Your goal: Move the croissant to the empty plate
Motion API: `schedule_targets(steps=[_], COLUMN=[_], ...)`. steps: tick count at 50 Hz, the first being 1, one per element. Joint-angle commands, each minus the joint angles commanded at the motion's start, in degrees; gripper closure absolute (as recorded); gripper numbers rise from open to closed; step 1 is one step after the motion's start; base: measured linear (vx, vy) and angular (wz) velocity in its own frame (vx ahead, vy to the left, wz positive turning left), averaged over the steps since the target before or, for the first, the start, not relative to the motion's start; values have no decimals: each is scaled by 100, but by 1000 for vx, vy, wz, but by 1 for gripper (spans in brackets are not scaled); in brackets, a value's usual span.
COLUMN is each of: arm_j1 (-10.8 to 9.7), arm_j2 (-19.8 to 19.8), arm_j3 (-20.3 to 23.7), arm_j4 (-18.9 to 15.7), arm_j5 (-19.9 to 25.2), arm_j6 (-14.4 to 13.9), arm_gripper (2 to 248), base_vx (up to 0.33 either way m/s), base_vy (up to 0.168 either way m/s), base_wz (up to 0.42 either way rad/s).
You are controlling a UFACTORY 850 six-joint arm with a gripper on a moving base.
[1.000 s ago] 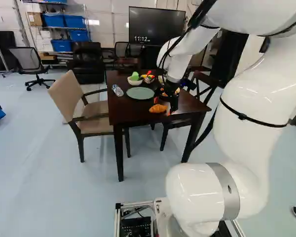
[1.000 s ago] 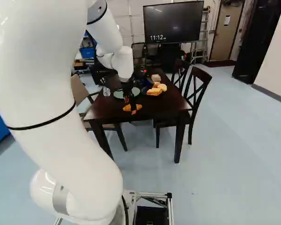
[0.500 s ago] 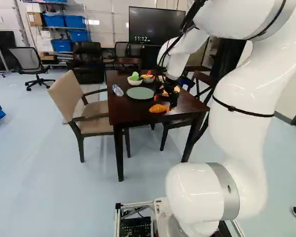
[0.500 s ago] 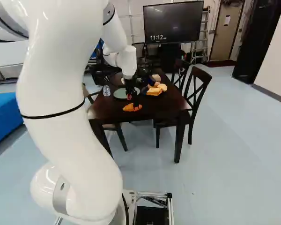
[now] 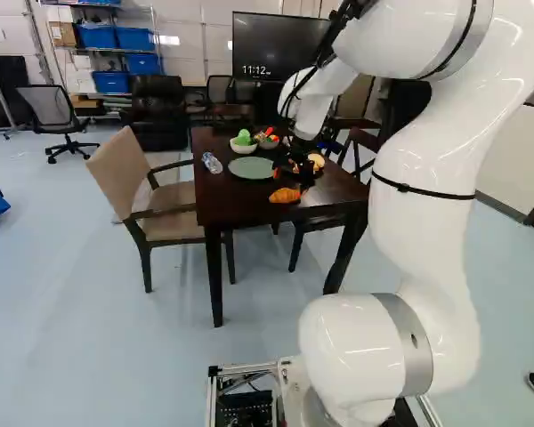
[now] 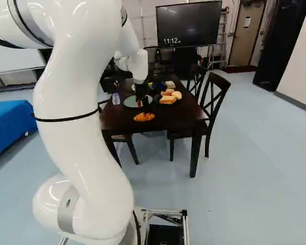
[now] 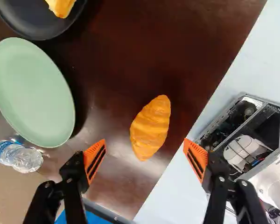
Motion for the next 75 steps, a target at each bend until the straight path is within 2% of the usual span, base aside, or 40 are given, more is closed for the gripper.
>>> schedule_targets(steps=[7, 35, 50, 75], arm_j1=[42, 59, 59, 59], arm_j2=[-73, -193, -425, -427], arm_j3=[-96, -244, -302, -302], arm_j4=[0, 0, 0, 0], arm_j5=[-167, -167, -167, -167], arm_j6=[0, 0, 0, 0], arm_gripper=[26, 26, 26, 26], base_vx=[0, 0, 0, 0], base_vy=[0, 0, 0, 0], base_wz=[0, 0, 0, 0])
